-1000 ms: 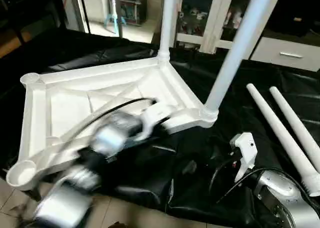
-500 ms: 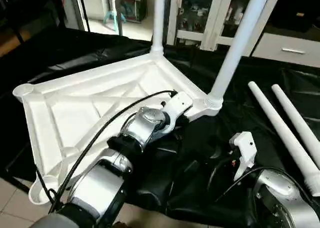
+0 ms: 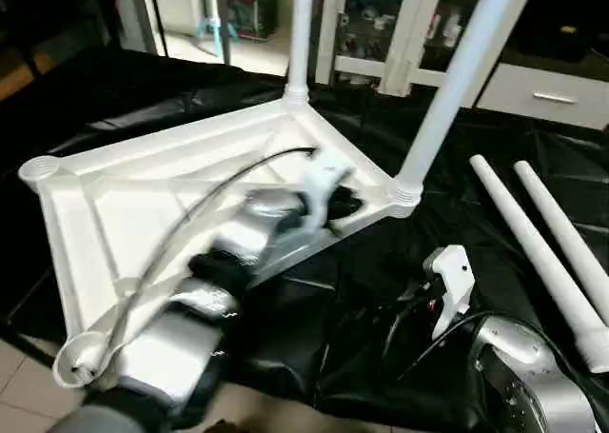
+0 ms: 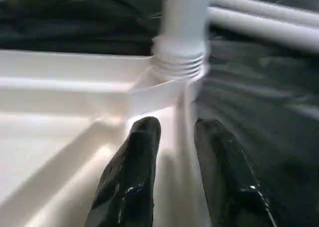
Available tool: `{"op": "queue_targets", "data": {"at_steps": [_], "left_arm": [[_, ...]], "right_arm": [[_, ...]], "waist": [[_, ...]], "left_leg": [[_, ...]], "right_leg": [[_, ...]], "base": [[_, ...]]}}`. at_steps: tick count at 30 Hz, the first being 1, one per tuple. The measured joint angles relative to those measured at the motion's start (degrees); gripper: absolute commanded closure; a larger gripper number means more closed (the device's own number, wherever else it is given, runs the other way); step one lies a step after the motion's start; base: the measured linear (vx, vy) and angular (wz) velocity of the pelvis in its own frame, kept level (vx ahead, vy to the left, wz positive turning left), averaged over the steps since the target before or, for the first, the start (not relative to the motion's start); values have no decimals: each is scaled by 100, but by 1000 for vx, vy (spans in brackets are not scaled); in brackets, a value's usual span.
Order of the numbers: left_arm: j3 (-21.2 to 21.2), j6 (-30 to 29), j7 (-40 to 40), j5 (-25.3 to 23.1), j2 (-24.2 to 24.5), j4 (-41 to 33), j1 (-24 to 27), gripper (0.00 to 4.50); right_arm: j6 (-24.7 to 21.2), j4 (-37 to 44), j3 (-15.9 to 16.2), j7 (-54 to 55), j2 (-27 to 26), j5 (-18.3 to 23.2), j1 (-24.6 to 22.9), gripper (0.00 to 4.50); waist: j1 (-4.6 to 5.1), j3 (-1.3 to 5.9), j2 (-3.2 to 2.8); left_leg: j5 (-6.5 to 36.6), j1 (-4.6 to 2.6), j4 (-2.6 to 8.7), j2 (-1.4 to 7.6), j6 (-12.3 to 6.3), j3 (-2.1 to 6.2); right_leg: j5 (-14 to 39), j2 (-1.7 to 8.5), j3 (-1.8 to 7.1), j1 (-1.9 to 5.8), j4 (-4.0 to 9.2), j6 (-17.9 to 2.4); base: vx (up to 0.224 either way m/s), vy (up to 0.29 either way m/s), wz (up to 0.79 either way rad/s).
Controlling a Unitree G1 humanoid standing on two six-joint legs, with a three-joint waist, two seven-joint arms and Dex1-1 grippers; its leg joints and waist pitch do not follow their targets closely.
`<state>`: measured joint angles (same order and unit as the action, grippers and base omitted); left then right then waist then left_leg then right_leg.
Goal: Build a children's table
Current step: Rotate table base
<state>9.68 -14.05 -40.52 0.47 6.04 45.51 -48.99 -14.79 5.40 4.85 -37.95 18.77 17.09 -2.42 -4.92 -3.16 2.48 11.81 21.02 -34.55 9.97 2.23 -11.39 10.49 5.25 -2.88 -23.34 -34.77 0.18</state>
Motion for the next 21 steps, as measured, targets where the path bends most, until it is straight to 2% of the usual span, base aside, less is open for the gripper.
{"op": "queue_targets", "data": {"at_steps": [6,10,11,13,17,21], "left_arm": [[-298,-730,-314,-18,1261,-1292,442,240],[-208,-1179,-983,-353,2607,-2368,1315,219],[-209,-1259,-1027,-426,2726,-2393,1409,219],[-218,-1447,-1110,-449,2878,-2613,1616,219],[-271,-1808,-1179,-468,3532,-3105,1932,219],[-438,-1993,-1181,-628,4049,-3290,2201,219]], "right_arm": [[10,0,14,4,-4,1,-35,0],[19,6,11,-1,3,4,-36,0],[19,6,3,0,15,4,-40,0],[-75,86,40,-114,11,101,-14,0],[-527,714,277,-638,222,587,-20,0],[-701,958,395,-902,430,705,1,0]], "waist": [[-8,0,-2],[46,0,-1],[37,-3,2],[-41,-7,13],[-17,-4,60],[-4,8,104]], "left_leg": [[16,-1,0,0,31,-1],[18,-6,6,1,36,-2],[17,-5,6,1,38,-2],[14,-3,5,1,41,-4],[13,-8,4,1,43,-5],[12,-19,5,1,45,-4]], "right_leg": [[0,0,1,0,-3,0],[4,-2,2,0,-2,3],[5,-2,2,-1,-2,3],[6,2,2,3,-2,3],[5,1,5,5,-8,3],[7,-1,10,7,-12,5]], "base": [[0,0,0],[0,0,0],[0,0,0],[0,0,0],[0,0,0],[0,0,0]]}}
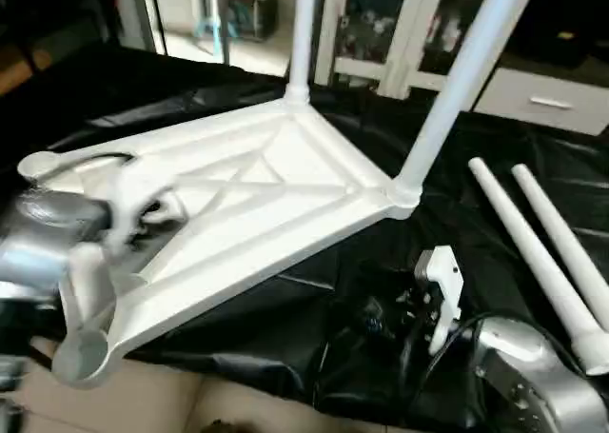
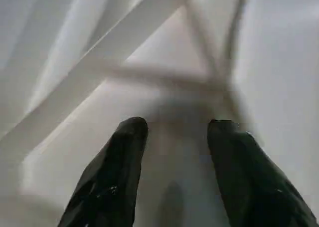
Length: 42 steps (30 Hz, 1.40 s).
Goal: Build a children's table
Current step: Rotate table base
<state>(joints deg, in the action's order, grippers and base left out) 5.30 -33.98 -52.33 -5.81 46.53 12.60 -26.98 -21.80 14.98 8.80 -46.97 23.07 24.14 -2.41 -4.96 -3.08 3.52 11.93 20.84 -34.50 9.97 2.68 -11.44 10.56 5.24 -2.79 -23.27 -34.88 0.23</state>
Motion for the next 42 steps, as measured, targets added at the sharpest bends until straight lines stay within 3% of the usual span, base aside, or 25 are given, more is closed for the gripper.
{"op": "queue_targets", "data": {"at_steps": [5,10,15,22,25,29,36,42], "left_arm": [[-55,-198,33,-62,69,-169,307,219],[-250,-257,235,-91,524,-308,467,219],[-540,-324,252,-176,778,-374,647,219],[-543,-438,26,-140,1314,-485,951,219],[-518,-448,-67,-69,1130,-488,990,219],[-120,-481,-232,-35,955,-564,1089,219],[-22,-622,-415,116,756,-782,1071,219],[322,-729,-616,410,99,-923,782,219]], "right_arm": [[-3,-39,6,0,3,-17,104,0],[-24,-39,-1,-7,98,-6,127,0],[-77,-40,4,-82,121,11,119,0],[-202,10,48,-228,262,119,64,0],[-202,5,52,-229,248,113,78,0],[-201,5,51,-228,242,114,165,0],[-260,15,44,-279,311,235,89,0],[-258,13,15,-293,316,234,66,0]], "waist": [[-29,-3,92],[5,9,179],[2,12,184],[12,21,201],[-24,19,198],[-23,35,221],[-69,27,207],[-159,19,193]], "left_leg": [[-3,-1,0,0,5,2],[-3,-3,0,1,7,1],[-3,-9,2,0,8,1],[-3,-33,4,-1,9,1],[-3,-36,3,-1,9,1],[-3,-41,2,-1,9,1],[-3,-61,3,-6,9,1],[-3,-67,2,-10,9,1]], "right_leg": [[1,0,-1,-1,-7,1],[0,-4,2,-1,-5,1],[1,-4,4,-1,-7,2],[2,-8,15,13,-8,4],[2,-8,15,15,-9,3],[1,-8,15,21,-10,2],[2,-6,18,46,-6,3],[1,-5,25,60,-10,2]], "base": [[0,0,0],[0,0,0],[0,0,0],[0,0,0],[0,0,0],[0,0,0],[0,0,0],[0,0,0]]}}
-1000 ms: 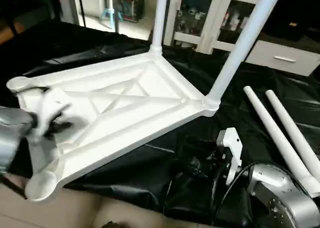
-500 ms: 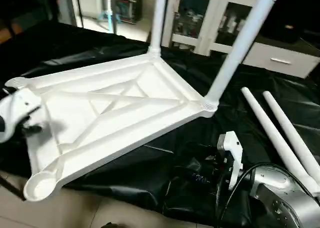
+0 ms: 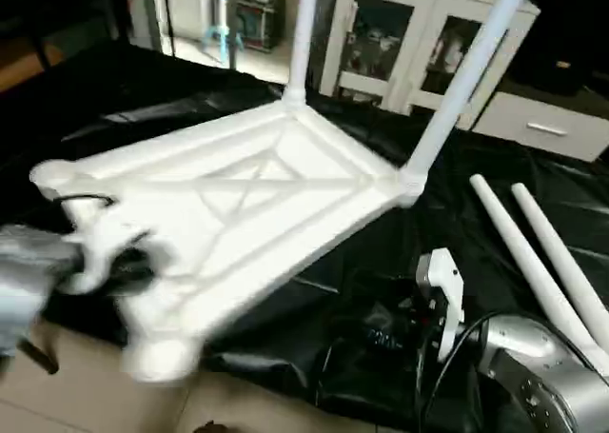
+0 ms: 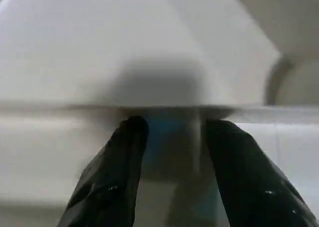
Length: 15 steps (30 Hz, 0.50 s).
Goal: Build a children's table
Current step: Rotate table base
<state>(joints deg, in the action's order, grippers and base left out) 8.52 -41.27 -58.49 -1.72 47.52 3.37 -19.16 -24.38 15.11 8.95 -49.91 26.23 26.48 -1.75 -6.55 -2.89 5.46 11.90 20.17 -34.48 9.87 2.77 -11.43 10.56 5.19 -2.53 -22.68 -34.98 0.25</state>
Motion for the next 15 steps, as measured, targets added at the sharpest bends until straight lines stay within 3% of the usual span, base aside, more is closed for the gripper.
{"op": "queue_targets", "data": {"at_steps": [5,12,15], "left_arm": [[344,-137,37,-32,-480,65,-371,219],[863,-57,162,-52,-1459,385,-848,219],[1063,61,268,-97,-1775,454,-972,219]], "right_arm": [[146,-42,-163,206,-26,-89,-48,0],[275,-307,-438,708,-190,-249,89,0],[330,-303,-438,726,-192,-250,103,0]], "waist": [[-31,-22,-44],[-97,-7,-207],[-83,-4,-224]], "left_leg": [[0,4,-2,0,0,0],[-3,34,-8,-2,-4,-9],[-2,35,-6,1,-5,-9]], "right_leg": [[-1,1,2,12,3,-1],[19,9,10,14,5,24],[28,7,6,10,3,27]], "base": [[0,0,0],[0,0,0],[0,0,0]]}}
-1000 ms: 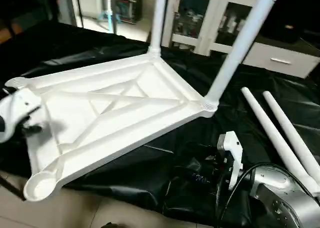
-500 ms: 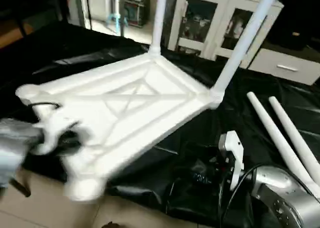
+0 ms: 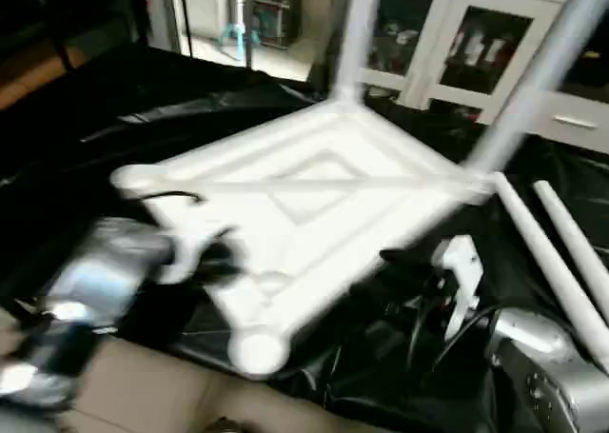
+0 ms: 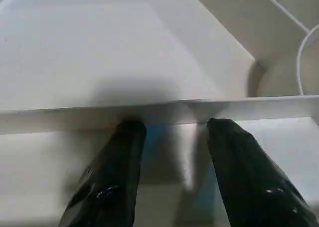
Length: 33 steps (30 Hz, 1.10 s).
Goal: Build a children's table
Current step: Rotate table base
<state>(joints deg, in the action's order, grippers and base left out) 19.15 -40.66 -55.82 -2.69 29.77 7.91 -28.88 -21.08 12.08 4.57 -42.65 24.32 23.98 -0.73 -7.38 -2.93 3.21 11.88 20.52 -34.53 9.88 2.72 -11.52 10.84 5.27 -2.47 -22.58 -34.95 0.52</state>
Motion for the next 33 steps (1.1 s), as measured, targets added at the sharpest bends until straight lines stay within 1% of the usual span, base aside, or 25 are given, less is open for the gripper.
{"op": "queue_targets", "data": {"at_steps": [2,4,9,13,18,19,23,27,28,30,31,32,33], "left_arm": [[46,161,132,-46,-194,133,-66,219],[104,323,253,-103,-292,230,-116,219],[105,561,588,-274,-321,635,-317,219],[45,715,869,-371,-313,935,-441,219],[-28,667,1247,-509,-303,1132,-523,219],[-73,588,1459,-538,-332,1241,-577,219],[-315,481,1919,-652,-270,1578,-679,219],[-459,545,2014,-655,-53,1695,-662,219],[-495,578,1979,-629,18,1627,-596,219],[-582,610,1768,-542,137,1381,-430,219],[-623,600,1589,-440,166,1201,-334,200],[-669,549,1409,-320,174,1032,-259,200],[-695,487,1224,-186,175,879,-201,184]], "right_arm": [[21,0,0,18,0,-9,-24,0],[40,0,-1,27,-2,-12,-25,0],[46,0,0,65,-32,-14,-25,0],[52,-1,13,76,-54,-13,-24,0],[54,-1,32,74,-66,-13,-20,0],[55,-1,42,74,-77,-13,-7,0],[64,-1,43,73,-110,-13,1,0],[67,-1,43,71,-110,-12,-16,0],[69,-1,43,68,-109,-11,-20,0],[72,-5,43,67,-109,-11,-27,0],[72,-5,43,68,-108,-12,-27,0],[73,-4,44,67,-111,-10,-23,0],[74,-4,44,67,-110,-10,-22,0]], "waist": [[31,0,-13],[98,2,-20],[215,3,-19],[247,3,-18],[291,3,-19],[306,6,-24],[440,8,-29],[521,8,-29],[535,8,-29],[525,8,-29],[500,8,-29],[473,8,-30],[441,8,-29]], "left_leg": [[0,0,2,1,0,1],[0,-3,1,1,0,1],[0,-9,1,1,0,4],[0,-10,2,1,0,5],[0,-9,2,2,0,6],[0,-9,2,2,0,6],[0,-8,2,2,1,10],[1,-2,5,2,2,26],[1,-3,5,2,2,26],[2,5,9,3,3,26],[4,13,10,2,1,26],[5,22,9,2,-1,24],[6,30,8,2,-3,24]], "right_leg": [[3,-1,-2,-2,-1,2],[2,-1,-1,-1,-2,2],[-2,-2,-2,0,-5,-1],[-4,-3,-2,0,-6,-2],[-4,-5,0,-4,-5,-2],[-5,-6,1,-5,-5,-2],[-8,-10,2,-13,-9,-7],[-7,-13,-7,-26,-8,-5],[-12,-13,-6,-38,-8,-13],[-12,-13,-9,-47,-4,-13],[-11,-13,-10,-49,1,-14],[-10,-13,-10,-53,2,-16],[-10,-12,-10,-57,4,-16]], "base": [[0,0,0],[0,0,0],[0,0,0],[0,0,0],[0,0,0],[0,0,0],[0,0,0],[0,0,0],[0,0,0],[0,0,0],[0,0,0],[0,0,0],[0,0,0]]}}
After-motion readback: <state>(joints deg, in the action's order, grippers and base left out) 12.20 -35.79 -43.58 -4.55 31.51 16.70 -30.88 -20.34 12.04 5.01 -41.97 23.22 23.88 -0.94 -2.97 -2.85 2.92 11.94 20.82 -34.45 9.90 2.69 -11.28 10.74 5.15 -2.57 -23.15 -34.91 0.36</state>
